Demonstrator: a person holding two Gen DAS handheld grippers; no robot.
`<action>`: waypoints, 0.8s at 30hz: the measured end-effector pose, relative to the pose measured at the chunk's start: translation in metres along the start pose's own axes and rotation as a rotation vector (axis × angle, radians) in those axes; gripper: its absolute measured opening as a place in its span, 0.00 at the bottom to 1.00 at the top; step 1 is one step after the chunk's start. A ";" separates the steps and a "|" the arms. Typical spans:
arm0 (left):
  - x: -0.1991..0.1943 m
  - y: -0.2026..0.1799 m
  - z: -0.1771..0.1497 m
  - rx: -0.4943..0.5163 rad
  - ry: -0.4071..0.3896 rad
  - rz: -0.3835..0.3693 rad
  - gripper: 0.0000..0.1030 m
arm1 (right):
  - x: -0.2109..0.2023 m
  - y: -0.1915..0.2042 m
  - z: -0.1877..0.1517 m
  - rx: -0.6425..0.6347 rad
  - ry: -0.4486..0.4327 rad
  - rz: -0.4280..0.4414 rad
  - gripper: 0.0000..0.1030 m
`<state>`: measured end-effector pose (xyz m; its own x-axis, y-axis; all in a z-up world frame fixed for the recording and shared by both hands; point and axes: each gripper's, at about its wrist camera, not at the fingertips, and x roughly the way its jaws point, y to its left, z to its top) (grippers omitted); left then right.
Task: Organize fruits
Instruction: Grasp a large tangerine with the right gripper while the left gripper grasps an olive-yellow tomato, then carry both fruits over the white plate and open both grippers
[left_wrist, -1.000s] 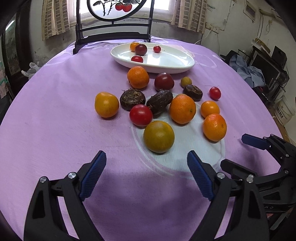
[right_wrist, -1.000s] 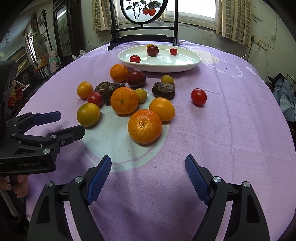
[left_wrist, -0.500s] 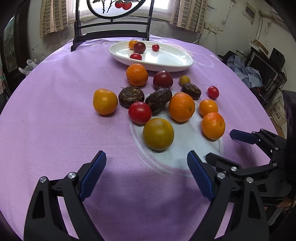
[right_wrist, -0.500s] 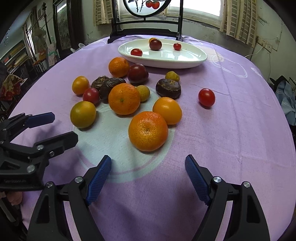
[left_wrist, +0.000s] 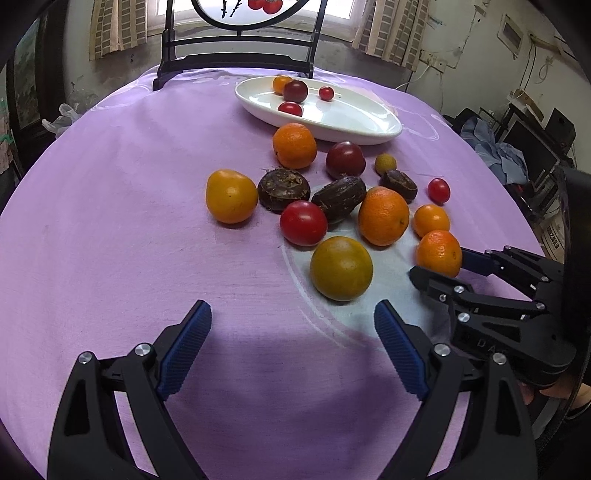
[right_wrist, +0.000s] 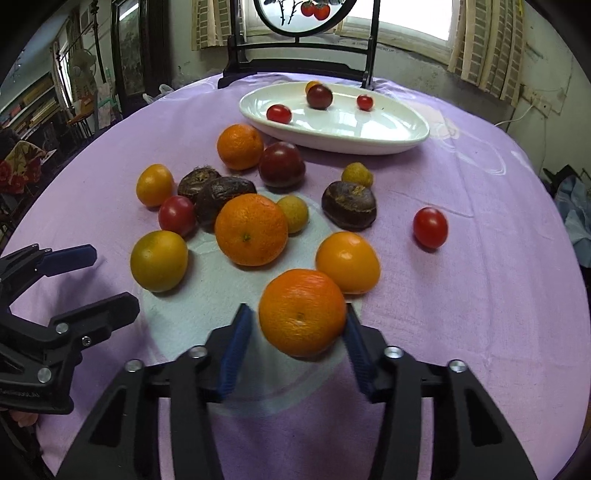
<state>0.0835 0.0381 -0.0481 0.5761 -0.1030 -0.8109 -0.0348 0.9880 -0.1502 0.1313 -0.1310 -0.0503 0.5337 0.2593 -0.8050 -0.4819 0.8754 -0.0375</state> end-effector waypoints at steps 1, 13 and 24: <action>0.000 0.000 0.000 0.001 -0.001 0.003 0.85 | 0.000 -0.001 -0.001 0.007 0.000 0.007 0.43; 0.010 -0.017 0.000 0.048 0.025 0.041 0.85 | -0.024 -0.021 -0.021 0.055 -0.042 0.050 0.42; 0.026 -0.030 0.019 0.069 0.040 0.091 0.57 | -0.043 -0.032 -0.036 0.071 -0.080 0.078 0.43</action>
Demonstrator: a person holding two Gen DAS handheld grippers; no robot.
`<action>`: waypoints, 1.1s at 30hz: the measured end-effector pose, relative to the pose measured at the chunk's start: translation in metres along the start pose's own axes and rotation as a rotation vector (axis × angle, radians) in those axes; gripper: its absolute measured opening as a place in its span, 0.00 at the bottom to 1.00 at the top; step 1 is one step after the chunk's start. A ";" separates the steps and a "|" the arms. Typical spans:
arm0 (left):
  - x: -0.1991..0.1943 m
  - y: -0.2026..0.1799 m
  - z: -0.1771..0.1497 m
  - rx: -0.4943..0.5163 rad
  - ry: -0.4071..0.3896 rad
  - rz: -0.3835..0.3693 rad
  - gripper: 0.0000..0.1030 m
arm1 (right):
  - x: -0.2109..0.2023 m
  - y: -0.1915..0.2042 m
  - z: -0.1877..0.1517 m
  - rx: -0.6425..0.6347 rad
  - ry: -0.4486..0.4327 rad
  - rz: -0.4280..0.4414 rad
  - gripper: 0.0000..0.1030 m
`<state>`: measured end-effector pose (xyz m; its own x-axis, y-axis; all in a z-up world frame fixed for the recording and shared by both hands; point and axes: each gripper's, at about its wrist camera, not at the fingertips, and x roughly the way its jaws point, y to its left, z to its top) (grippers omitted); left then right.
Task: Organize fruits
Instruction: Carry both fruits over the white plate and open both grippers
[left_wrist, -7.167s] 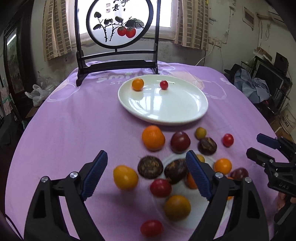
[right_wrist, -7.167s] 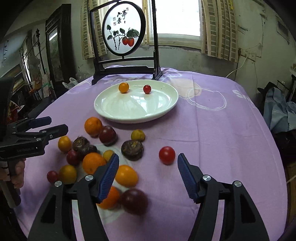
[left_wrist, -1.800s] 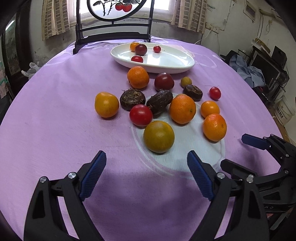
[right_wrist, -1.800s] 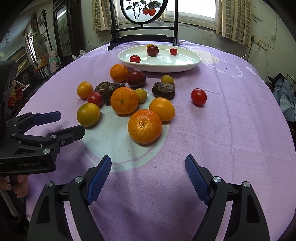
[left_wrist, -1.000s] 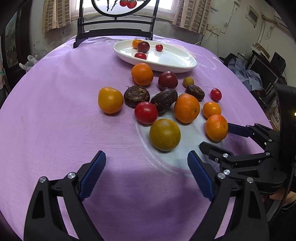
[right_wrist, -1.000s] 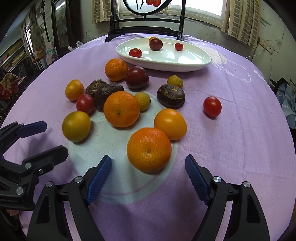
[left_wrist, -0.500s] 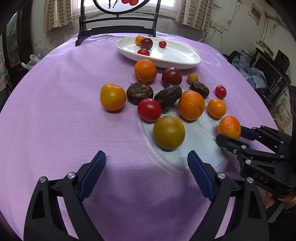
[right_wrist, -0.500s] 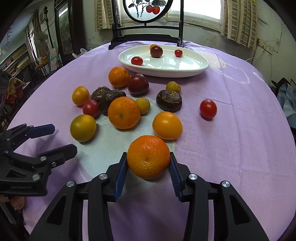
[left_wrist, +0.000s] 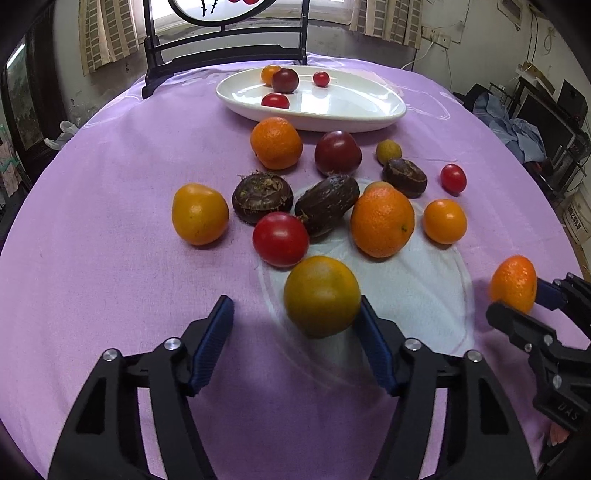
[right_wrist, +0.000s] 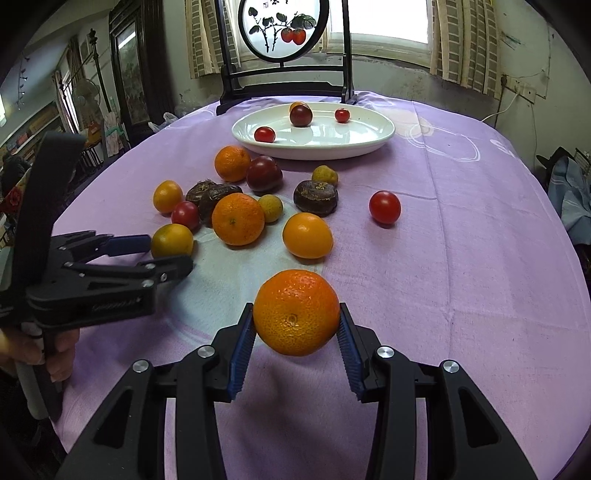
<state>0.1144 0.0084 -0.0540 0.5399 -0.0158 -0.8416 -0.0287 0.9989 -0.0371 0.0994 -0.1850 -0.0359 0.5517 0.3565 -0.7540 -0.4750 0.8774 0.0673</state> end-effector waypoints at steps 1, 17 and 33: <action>-0.001 -0.001 0.001 0.008 -0.007 -0.013 0.52 | -0.001 0.000 -0.001 0.000 -0.002 0.001 0.42; -0.052 0.002 0.060 0.108 -0.142 -0.055 0.36 | -0.028 0.010 0.054 -0.102 -0.136 -0.012 0.42; 0.045 0.036 0.184 0.034 -0.090 0.018 0.36 | 0.077 0.003 0.155 -0.111 -0.051 -0.050 0.43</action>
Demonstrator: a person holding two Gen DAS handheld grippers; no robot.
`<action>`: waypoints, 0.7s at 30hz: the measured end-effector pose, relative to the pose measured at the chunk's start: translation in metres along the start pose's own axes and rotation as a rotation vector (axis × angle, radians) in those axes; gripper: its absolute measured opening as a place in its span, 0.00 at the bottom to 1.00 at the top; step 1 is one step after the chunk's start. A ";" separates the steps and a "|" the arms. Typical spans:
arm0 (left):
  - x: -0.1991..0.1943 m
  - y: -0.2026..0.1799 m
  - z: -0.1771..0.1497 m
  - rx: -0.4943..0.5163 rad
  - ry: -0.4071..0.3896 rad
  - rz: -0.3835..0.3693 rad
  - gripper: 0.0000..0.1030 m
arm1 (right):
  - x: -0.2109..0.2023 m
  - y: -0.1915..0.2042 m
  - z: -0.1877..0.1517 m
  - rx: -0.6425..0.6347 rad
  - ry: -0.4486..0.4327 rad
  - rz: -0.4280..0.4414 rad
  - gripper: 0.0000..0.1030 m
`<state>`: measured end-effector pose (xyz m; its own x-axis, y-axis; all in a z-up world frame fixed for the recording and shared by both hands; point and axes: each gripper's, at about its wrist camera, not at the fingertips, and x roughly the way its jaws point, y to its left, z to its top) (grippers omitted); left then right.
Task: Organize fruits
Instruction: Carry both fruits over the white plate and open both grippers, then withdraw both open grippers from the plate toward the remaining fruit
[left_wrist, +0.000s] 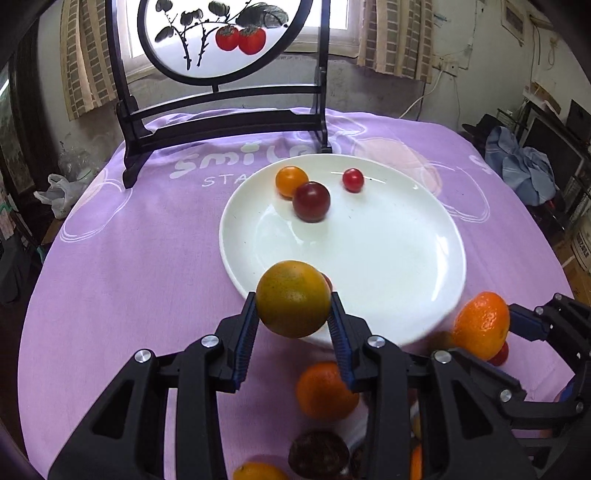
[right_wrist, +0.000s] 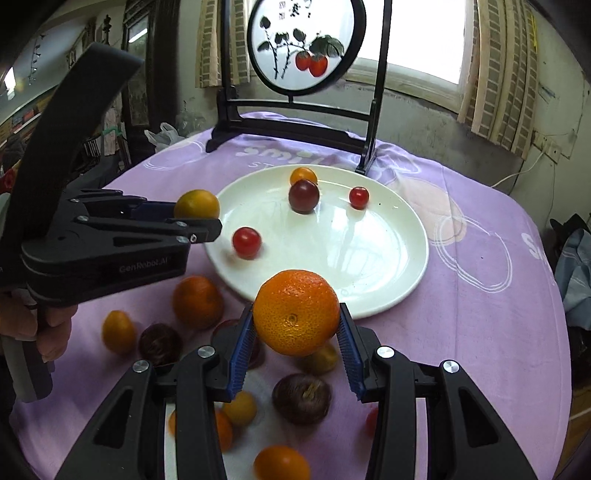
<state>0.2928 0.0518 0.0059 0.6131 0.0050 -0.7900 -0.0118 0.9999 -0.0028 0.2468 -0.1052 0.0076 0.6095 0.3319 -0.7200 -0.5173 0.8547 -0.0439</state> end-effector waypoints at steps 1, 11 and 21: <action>0.006 0.002 0.004 -0.006 0.004 0.006 0.36 | 0.006 -0.002 0.003 0.004 0.007 -0.003 0.43; 0.036 0.010 0.017 -0.052 -0.007 0.021 0.64 | 0.040 -0.008 0.011 0.030 0.062 -0.008 0.47; -0.002 0.002 -0.009 -0.036 -0.009 0.001 0.72 | 0.003 -0.011 -0.009 0.061 0.029 0.004 0.53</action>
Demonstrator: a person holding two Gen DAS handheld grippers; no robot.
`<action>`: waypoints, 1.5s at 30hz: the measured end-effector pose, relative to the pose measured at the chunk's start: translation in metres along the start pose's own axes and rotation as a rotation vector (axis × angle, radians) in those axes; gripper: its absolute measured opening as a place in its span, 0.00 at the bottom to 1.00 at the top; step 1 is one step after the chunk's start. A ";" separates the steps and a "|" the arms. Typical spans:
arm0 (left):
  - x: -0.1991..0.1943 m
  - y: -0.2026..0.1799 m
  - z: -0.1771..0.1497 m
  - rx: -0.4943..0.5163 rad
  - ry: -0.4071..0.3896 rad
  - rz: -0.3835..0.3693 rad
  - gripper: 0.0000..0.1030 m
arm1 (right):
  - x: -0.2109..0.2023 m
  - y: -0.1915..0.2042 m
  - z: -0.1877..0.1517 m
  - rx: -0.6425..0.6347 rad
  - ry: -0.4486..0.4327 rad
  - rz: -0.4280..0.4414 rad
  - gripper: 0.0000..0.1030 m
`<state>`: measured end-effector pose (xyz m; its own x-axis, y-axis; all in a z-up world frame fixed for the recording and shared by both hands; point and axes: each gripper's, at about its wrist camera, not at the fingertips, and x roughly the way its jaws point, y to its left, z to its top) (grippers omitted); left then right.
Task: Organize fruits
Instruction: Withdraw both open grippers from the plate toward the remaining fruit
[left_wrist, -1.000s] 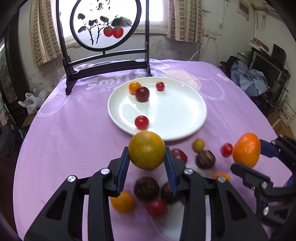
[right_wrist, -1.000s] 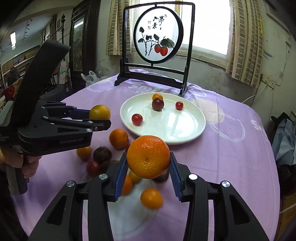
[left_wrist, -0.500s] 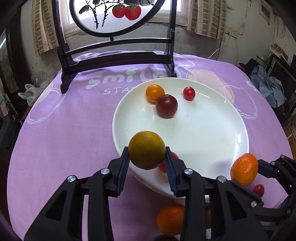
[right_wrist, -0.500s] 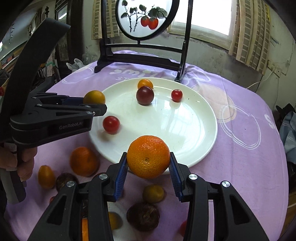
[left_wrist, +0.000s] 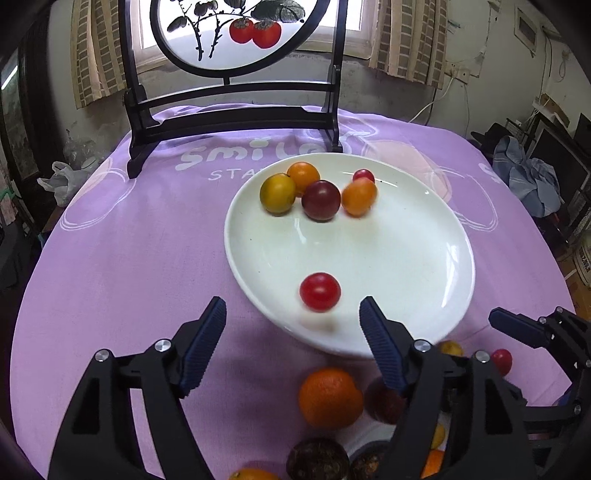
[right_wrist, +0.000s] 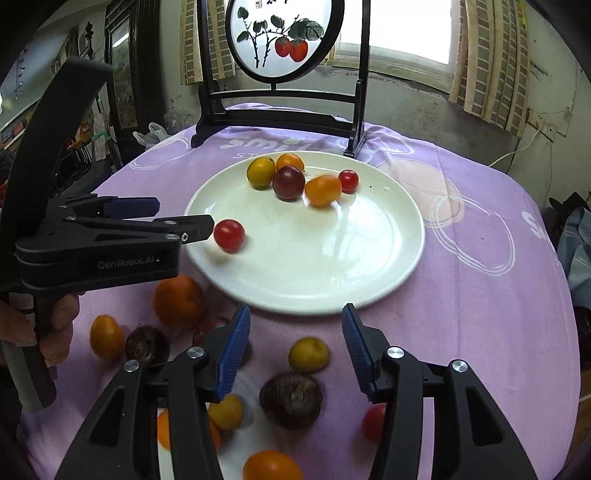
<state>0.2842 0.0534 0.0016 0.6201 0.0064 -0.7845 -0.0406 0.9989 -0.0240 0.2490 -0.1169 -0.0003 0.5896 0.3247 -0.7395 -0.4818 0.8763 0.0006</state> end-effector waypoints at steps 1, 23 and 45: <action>-0.007 -0.002 -0.005 0.007 -0.008 0.000 0.74 | -0.005 -0.001 -0.004 0.005 -0.004 -0.001 0.53; -0.096 -0.008 -0.103 0.015 -0.085 -0.033 0.88 | -0.059 0.005 -0.095 0.044 0.030 -0.022 0.64; -0.074 0.014 -0.129 -0.011 0.000 -0.029 0.90 | -0.031 0.013 -0.107 0.028 0.110 -0.014 0.64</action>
<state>0.1363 0.0608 -0.0209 0.6213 -0.0224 -0.7832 -0.0310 0.9981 -0.0532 0.1549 -0.1538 -0.0496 0.5206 0.2727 -0.8091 -0.4550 0.8904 0.0073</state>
